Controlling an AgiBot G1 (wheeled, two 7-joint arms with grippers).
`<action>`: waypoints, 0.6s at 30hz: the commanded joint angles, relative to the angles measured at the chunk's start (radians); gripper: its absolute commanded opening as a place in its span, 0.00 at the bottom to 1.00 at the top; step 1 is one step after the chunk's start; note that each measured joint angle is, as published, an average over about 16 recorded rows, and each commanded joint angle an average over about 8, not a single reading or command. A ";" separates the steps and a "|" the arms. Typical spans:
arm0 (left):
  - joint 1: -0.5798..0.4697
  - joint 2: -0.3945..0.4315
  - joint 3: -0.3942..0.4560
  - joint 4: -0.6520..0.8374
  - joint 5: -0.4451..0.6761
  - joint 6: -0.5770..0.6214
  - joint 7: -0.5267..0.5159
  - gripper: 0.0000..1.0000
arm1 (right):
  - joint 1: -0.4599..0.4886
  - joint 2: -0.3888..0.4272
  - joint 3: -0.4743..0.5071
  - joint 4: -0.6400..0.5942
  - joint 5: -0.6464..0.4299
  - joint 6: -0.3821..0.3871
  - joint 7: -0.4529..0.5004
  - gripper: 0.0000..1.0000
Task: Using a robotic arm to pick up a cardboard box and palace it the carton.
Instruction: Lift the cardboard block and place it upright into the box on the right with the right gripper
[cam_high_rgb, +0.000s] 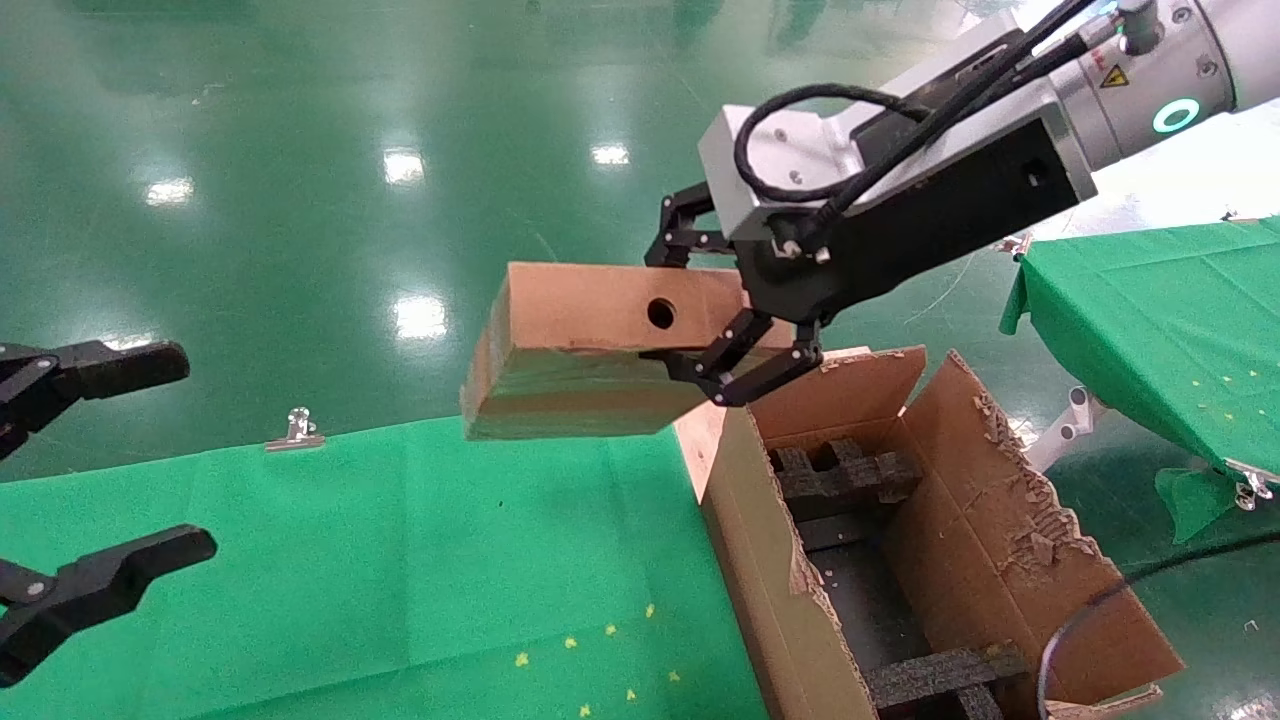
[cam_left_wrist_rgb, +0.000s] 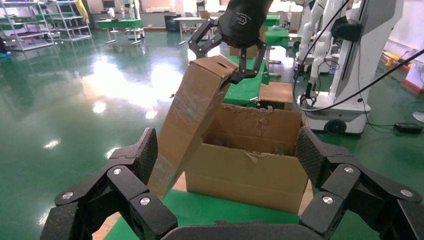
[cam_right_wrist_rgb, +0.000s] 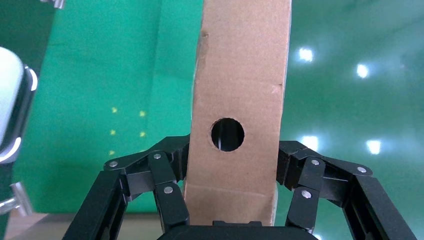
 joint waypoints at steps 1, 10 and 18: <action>0.000 0.000 0.000 0.000 0.000 0.000 0.000 1.00 | 0.020 0.001 -0.036 -0.010 0.020 0.000 -0.009 0.00; 0.000 0.000 0.000 0.000 0.000 0.000 0.000 1.00 | 0.128 0.093 -0.235 -0.058 0.057 -0.004 -0.041 0.00; 0.000 0.000 0.000 0.000 0.000 0.000 0.000 1.00 | 0.267 0.232 -0.431 -0.059 0.050 -0.005 -0.024 0.00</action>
